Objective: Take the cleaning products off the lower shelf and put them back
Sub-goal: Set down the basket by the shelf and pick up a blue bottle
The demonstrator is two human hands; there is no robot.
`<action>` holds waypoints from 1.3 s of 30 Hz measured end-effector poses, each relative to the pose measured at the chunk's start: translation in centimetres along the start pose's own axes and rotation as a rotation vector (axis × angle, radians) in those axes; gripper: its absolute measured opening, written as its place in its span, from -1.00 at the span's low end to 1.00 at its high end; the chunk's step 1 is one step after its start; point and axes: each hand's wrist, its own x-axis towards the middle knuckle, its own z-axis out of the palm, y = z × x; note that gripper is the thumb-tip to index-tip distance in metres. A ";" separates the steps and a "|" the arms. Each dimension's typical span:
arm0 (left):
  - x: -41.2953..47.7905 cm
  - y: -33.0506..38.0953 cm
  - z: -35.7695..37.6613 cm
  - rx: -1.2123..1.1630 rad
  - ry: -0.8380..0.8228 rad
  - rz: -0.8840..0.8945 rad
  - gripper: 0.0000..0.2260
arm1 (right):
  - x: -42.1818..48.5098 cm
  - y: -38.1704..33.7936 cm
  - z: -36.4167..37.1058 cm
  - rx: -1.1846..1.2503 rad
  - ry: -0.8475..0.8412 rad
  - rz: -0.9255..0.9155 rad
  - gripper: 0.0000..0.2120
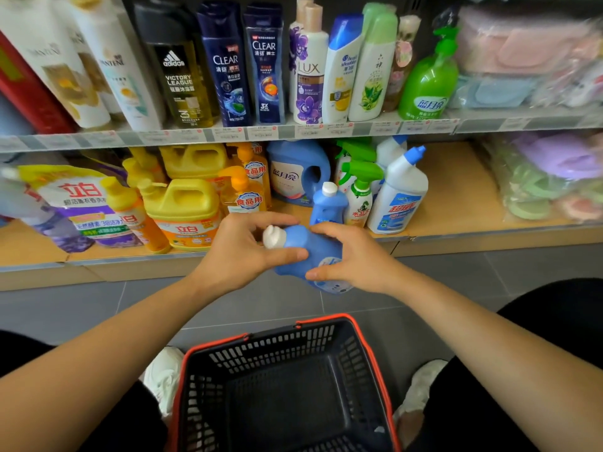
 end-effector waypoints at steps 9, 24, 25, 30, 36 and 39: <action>0.2 0.6 -1.0 -0.066 -0.003 0.088 -0.73 | -0.1 0.2 0.8 0.199 -0.003 0.047 -0.34; -0.3 1.4 -1.5 0.034 0.043 0.103 -0.97 | -0.4 0.8 1.4 0.017 0.088 -0.048 -0.37; -0.3 1.3 -1.5 0.035 0.045 0.092 -0.98 | -0.4 0.9 1.4 -0.008 0.102 -0.057 -0.37; 0.2 0.6 -1.6 -0.046 -0.004 0.016 -0.89 | -0.5 1.1 1.1 -0.132 0.183 -0.051 -0.34; 0.8 0.4 -1.8 -0.130 -0.127 0.040 -0.73 | -0.2 0.9 -0.1 0.187 0.020 -0.011 -0.40; 1.1 0.5 -1.6 -0.362 -0.198 -0.006 -0.72 | -0.3 0.6 -0.1 0.472 -0.124 0.041 -0.46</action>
